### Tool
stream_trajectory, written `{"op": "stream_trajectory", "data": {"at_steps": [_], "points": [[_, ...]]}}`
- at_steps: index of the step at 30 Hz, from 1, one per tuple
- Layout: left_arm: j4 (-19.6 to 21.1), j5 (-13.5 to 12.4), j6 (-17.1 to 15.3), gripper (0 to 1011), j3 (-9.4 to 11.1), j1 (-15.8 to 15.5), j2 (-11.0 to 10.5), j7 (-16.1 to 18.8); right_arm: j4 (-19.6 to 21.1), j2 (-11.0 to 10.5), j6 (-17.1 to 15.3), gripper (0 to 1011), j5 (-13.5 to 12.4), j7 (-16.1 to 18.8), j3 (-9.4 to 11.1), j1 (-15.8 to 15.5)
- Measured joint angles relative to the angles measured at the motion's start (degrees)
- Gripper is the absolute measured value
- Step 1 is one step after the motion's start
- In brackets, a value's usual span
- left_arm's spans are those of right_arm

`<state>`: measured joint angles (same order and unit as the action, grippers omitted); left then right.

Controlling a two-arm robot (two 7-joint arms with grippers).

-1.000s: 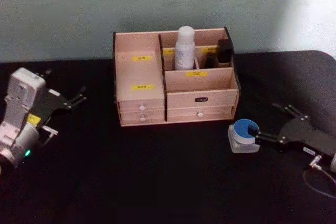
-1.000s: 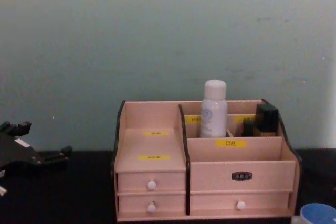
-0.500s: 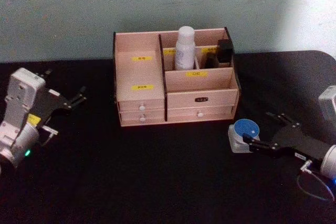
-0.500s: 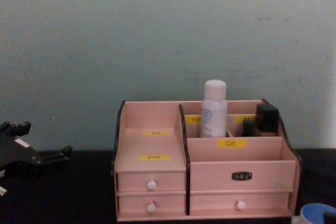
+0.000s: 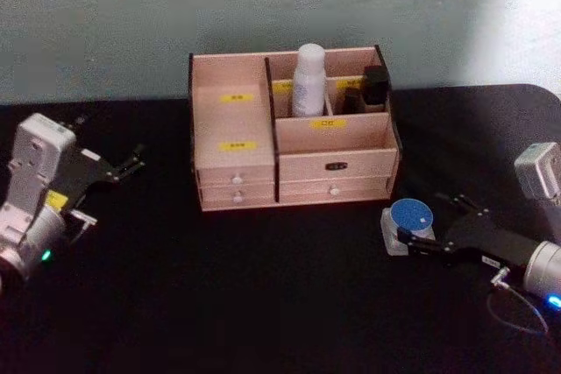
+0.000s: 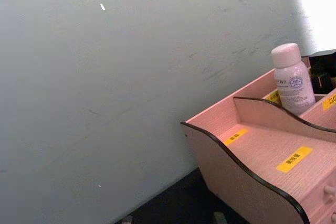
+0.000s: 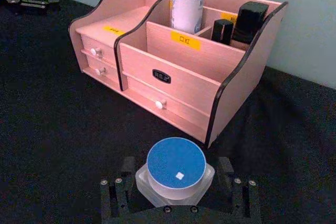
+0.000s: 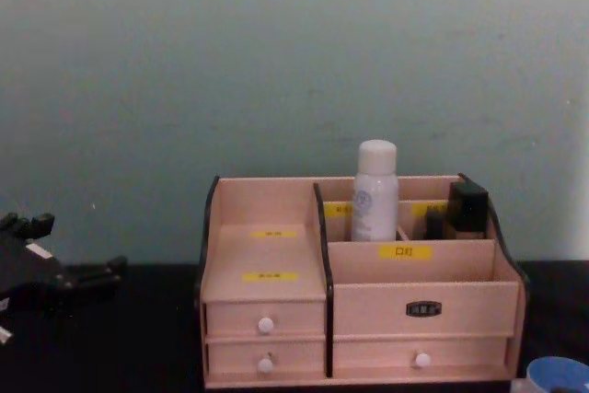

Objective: Pick up the facial cleanser and watermelon frost from the table and place them into the tiered storage box.

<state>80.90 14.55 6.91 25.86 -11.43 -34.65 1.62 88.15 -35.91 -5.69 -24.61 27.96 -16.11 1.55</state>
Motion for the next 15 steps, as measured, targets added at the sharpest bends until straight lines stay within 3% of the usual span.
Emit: {"op": "stream_trajectory", "data": {"at_steps": [15], "points": [[0.0, 0.0, 0.0, 1001, 0.0, 0.0, 0.0, 0.0, -1.1, 0.2, -1.9, 1000, 0.2, -0.2, -1.3, 1.8]]}}
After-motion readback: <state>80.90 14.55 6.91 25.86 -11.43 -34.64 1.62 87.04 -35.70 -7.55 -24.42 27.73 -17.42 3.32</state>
